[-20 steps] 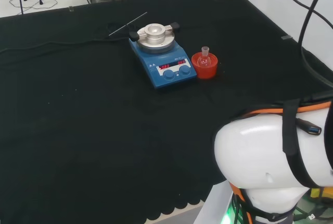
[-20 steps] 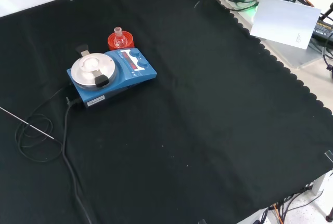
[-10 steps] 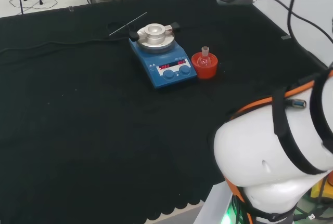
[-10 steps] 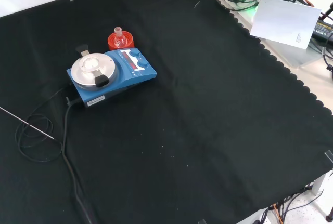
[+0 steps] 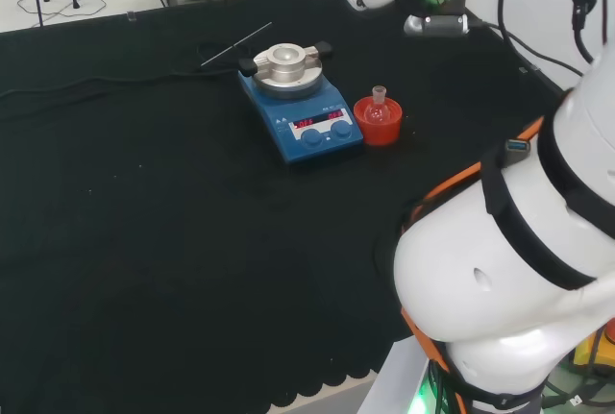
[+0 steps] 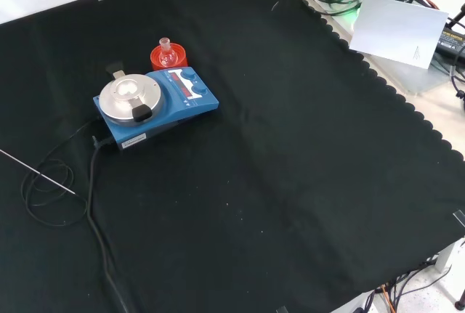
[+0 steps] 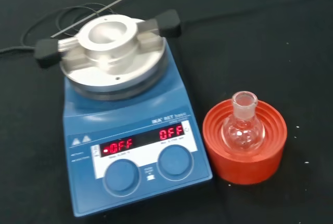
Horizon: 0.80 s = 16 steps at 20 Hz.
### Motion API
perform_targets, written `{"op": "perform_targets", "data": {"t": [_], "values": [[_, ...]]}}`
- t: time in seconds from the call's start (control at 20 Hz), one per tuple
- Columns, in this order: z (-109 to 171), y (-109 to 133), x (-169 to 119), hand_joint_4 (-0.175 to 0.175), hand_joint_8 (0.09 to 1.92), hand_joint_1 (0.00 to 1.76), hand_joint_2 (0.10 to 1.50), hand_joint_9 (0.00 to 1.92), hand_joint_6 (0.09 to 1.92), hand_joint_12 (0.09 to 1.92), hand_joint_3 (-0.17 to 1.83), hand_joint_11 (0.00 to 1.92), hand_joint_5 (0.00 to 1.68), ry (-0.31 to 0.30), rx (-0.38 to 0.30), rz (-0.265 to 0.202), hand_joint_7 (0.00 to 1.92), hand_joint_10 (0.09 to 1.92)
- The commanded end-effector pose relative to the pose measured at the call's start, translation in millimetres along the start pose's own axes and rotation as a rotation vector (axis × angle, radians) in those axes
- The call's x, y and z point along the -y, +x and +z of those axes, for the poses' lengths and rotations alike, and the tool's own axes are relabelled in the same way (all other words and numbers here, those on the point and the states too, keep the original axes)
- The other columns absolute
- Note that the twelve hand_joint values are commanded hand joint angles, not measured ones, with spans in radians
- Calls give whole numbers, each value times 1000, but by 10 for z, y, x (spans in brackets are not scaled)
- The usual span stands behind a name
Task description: Pick up the round-bottom flask.
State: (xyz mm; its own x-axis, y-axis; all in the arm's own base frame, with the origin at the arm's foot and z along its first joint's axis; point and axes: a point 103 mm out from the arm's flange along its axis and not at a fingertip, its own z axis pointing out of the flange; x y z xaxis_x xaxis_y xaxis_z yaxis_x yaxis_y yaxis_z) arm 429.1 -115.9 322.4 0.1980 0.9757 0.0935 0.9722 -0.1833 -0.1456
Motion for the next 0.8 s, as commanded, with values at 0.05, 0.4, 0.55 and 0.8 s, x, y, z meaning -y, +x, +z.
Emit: {"op": "perform_targets", "data": {"t": [0.05,0.4,0.55,0.8], "values": [[271,-291,-346,-16,465,419,1073,150,87,1058,356,0,315,-10,-13,39,80,649],[559,-427,-499,-14,473,434,1068,168,87,1084,351,0,338,1,-41,70,89,657],[727,-518,-561,-14,487,471,1048,196,87,1122,343,0,359,0,-71,94,106,669],[999,-674,-653,-24,529,573,998,259,87,1218,337,0,434,4,-90,121,154,694]]}}
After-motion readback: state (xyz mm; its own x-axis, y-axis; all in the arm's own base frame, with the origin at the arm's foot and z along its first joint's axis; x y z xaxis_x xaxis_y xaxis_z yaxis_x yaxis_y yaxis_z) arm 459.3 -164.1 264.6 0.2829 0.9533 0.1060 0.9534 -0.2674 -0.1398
